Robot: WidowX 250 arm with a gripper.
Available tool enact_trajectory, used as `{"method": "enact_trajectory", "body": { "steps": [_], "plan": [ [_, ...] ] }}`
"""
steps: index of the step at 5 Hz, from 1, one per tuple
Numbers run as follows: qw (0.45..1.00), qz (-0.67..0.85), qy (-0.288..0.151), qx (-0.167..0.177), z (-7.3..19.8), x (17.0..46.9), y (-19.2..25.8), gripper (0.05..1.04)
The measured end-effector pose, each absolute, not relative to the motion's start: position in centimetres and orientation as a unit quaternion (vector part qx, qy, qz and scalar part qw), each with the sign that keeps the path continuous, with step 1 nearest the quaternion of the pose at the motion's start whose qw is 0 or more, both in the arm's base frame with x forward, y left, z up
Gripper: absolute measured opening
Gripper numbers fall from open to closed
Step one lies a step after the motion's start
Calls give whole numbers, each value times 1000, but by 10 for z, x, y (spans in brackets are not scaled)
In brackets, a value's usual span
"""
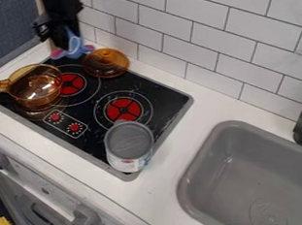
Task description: Picked up the blue elephant toy and moved it in between the plastic pot and the can
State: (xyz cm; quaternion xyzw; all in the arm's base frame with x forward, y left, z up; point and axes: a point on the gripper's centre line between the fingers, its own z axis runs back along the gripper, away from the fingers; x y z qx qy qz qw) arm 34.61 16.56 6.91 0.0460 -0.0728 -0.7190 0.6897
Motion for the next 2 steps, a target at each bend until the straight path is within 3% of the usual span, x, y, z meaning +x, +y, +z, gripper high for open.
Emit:
{"method": "enact_trajectory", "body": {
  "steps": [1, 2],
  "plan": [
    [654, -749, -99, 49, 88, 343, 124, 326],
    [625, -772, -105, 44, 90, 334, 94, 326]
  ]
}}
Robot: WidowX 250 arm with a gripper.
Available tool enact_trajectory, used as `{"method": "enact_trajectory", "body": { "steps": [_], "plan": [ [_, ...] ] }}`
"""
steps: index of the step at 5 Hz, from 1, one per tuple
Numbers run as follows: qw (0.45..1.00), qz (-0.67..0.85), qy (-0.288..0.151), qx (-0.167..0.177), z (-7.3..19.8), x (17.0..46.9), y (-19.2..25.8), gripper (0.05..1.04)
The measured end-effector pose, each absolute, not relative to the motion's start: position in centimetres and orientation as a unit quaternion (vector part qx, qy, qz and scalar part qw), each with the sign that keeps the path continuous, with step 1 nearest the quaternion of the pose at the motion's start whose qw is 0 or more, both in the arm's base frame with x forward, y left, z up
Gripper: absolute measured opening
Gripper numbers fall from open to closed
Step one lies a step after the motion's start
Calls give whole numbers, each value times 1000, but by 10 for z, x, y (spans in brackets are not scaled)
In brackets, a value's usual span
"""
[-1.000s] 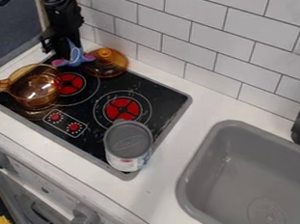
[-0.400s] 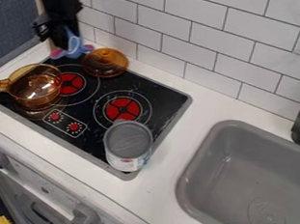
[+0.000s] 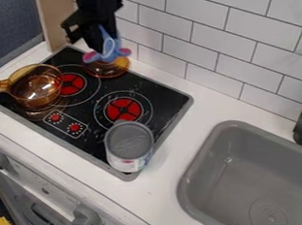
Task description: Picked up the blue elephant toy and moved it in between the plastic pot and the can
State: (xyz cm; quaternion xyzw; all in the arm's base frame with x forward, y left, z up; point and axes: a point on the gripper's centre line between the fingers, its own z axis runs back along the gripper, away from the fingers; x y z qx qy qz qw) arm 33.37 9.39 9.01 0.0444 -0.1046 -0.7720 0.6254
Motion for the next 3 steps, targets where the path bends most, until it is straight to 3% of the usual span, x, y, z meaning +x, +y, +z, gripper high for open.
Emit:
{"method": "enact_trajectory", "body": {
  "steps": [2, 3],
  "plan": [
    [624, -775, -90, 31, 63, 300, 83, 325],
    [643, -760, -84, 38, 58, 280, 97, 325]
  ]
}}
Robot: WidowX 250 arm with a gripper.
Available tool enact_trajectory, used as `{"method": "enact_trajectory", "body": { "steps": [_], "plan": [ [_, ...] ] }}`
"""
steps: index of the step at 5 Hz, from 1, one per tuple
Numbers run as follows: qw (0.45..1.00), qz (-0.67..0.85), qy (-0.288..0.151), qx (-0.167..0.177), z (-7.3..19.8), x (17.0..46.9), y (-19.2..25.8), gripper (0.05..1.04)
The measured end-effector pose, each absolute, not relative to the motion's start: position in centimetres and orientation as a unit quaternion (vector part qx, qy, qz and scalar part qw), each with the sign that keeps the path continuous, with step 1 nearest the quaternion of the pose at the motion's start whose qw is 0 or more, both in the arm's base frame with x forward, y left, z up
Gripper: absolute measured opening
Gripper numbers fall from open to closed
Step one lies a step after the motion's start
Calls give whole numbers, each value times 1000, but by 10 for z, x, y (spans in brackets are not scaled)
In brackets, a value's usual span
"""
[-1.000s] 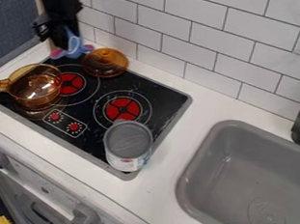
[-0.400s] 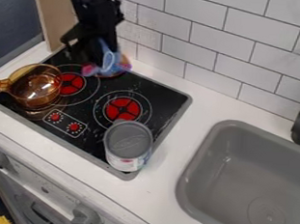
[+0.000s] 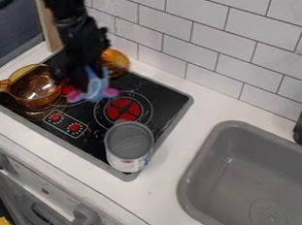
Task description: Picked up the blue elephant toy and moved it in between the plastic pot and the can
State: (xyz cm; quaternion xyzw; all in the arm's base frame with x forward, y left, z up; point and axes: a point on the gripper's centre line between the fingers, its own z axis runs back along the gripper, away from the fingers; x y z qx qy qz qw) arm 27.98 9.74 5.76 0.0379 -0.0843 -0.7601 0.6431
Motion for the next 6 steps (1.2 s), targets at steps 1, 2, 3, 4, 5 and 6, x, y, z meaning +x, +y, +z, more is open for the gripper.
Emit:
{"method": "enact_trajectory", "body": {
  "steps": [1, 2, 3, 4, 5, 6],
  "plan": [
    [631, -772, -75, 28, 45, 263, 91, 325],
    [611, -788, -65, 25, 34, 253, 84, 325],
    [601, -797, -55, 23, 25, 250, 84, 399],
    [598, -800, -56, -6, 19, 252, 87, 711],
    [599, -797, -80, -4, 23, 253, 94, 977],
    [603, -792, -98, 8, 41, 252, 102, 1007]
  ]
}}
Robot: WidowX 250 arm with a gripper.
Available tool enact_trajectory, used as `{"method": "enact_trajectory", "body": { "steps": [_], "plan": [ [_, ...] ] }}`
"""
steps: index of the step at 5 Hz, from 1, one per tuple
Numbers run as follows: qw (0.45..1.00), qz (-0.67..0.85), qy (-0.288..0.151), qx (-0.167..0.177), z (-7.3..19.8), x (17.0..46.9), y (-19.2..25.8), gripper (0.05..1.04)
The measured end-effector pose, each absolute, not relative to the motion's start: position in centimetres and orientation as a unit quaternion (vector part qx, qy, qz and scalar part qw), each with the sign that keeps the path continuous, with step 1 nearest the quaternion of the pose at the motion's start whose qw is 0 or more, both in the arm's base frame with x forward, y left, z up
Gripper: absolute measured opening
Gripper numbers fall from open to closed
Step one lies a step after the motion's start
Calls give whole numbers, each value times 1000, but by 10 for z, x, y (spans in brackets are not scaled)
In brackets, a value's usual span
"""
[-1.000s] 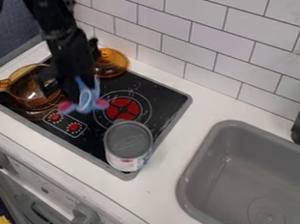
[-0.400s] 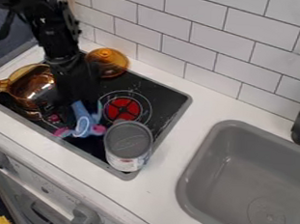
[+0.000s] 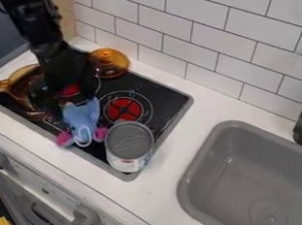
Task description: Picked up the blue elephant toy and moved it in between the plastic pot and the can
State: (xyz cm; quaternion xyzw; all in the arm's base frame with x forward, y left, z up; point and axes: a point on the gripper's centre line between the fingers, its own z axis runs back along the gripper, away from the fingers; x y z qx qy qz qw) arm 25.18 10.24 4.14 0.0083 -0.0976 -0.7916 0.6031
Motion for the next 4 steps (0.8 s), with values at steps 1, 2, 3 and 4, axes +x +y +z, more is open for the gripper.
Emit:
{"method": "enact_trajectory", "body": {
  "steps": [1, 2, 3, 4],
  "plan": [
    [608, -787, -103, 16, 59, 253, 104, 1001],
    [607, -787, -109, 21, 75, 253, 102, 1000],
    [595, -794, -116, 40, 100, 255, 101, 1000],
    [586, -802, -103, 44, 103, 256, 95, 1000]
  ]
}}
